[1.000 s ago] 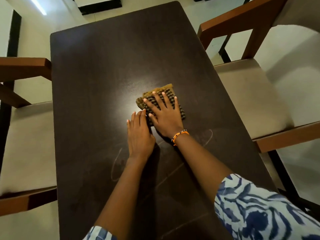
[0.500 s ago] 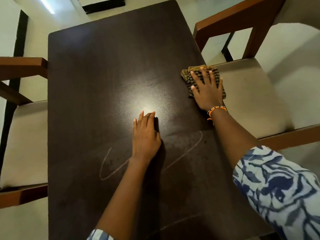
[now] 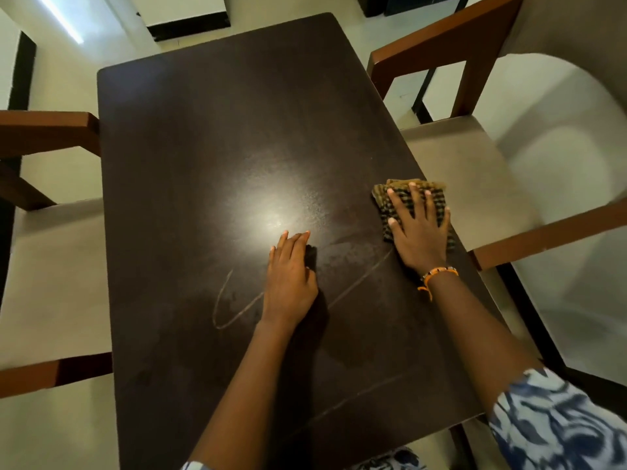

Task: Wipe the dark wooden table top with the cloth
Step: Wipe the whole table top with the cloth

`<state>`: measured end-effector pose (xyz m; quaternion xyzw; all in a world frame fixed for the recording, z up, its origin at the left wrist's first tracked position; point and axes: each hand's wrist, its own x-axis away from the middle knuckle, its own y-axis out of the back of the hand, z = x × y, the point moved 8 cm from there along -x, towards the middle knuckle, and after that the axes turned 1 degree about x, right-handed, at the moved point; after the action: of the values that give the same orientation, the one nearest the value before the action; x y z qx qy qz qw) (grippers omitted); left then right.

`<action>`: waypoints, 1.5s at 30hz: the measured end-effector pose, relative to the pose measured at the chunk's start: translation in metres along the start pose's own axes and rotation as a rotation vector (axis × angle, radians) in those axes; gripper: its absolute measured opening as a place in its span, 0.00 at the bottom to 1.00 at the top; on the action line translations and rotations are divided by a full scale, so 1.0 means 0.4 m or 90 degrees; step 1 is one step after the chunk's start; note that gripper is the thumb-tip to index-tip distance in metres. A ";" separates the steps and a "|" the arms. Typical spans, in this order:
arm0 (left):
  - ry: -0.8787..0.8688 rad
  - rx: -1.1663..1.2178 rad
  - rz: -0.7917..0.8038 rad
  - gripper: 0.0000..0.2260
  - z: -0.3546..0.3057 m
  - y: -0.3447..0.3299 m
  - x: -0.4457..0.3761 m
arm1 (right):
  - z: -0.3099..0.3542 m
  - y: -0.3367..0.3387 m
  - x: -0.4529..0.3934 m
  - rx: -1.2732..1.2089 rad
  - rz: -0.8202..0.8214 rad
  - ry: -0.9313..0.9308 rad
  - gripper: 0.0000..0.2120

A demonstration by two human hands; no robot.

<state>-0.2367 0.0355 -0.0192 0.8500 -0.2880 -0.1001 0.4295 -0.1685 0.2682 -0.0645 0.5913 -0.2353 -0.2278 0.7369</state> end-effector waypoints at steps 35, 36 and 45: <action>0.102 0.039 0.036 0.28 0.091 0.115 0.085 | 0.314 -0.078 0.191 -0.013 -0.001 0.080 0.27; 0.110 0.046 0.033 0.28 0.097 0.120 0.083 | 0.366 -0.091 0.214 -0.013 0.005 0.126 0.27; 0.106 0.030 0.060 0.28 0.084 0.099 0.074 | 0.226 -0.071 0.191 0.043 0.030 0.254 0.26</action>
<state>-0.2427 -0.0224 -0.0064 0.8509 -0.2929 -0.0017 0.4360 -0.1659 0.1466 -0.0691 0.6435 -0.1063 -0.0811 0.7537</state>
